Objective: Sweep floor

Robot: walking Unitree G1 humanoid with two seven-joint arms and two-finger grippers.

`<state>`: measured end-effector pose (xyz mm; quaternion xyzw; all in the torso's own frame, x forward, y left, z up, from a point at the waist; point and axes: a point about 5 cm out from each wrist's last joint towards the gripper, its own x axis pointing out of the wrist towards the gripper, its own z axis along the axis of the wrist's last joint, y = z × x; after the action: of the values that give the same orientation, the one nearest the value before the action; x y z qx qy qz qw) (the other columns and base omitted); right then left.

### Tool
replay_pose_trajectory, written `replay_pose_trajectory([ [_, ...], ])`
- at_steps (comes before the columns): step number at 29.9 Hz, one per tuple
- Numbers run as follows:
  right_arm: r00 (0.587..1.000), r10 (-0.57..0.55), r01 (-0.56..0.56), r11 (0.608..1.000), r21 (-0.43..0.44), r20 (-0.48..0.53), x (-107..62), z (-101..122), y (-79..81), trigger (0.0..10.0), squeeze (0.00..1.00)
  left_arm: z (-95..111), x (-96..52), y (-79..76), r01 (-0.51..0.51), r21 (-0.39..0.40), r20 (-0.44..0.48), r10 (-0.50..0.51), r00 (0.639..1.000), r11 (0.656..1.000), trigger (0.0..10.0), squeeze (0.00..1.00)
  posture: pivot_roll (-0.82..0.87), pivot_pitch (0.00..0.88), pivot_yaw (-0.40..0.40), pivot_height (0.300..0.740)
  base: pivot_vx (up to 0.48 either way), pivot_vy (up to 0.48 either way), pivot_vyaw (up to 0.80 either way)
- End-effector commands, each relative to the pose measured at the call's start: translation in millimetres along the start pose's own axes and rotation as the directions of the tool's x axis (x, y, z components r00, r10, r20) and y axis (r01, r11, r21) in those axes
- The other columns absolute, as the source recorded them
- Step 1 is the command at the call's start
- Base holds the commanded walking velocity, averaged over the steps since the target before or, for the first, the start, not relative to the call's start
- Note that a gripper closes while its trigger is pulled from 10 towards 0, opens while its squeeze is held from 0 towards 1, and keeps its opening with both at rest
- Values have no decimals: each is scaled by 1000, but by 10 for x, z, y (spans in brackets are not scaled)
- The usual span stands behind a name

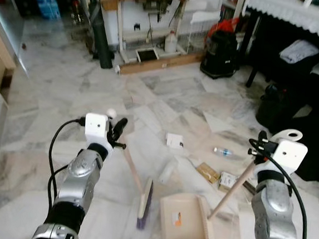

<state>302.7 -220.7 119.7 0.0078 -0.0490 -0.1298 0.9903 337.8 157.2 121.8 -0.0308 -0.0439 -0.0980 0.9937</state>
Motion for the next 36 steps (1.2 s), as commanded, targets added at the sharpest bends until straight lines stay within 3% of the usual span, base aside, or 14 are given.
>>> replay_pose_trajectory([
  [1,998,16,-19,999,42,56,37,128,80,10000,0,113,21,37,-12,10,45,12,999,1000,10000,0,-102,0,33,740,0,0,0],
  [13,998,13,-16,999,40,62,35,137,88,10000,0,142,23,69,-26,5,54,26,998,1000,10000,0,-101,0,32,740,150,0,0],
  [28,994,79,-79,997,-11,80,42,179,144,10000,0,145,16,139,-68,15,54,67,996,998,10000,0,-103,0,23,740,448,0,0],
  [36,993,87,-88,996,5,75,40,174,152,10000,0,141,9,194,-92,21,54,91,994,996,10000,0,-103,0,20,740,480,0,0],
])
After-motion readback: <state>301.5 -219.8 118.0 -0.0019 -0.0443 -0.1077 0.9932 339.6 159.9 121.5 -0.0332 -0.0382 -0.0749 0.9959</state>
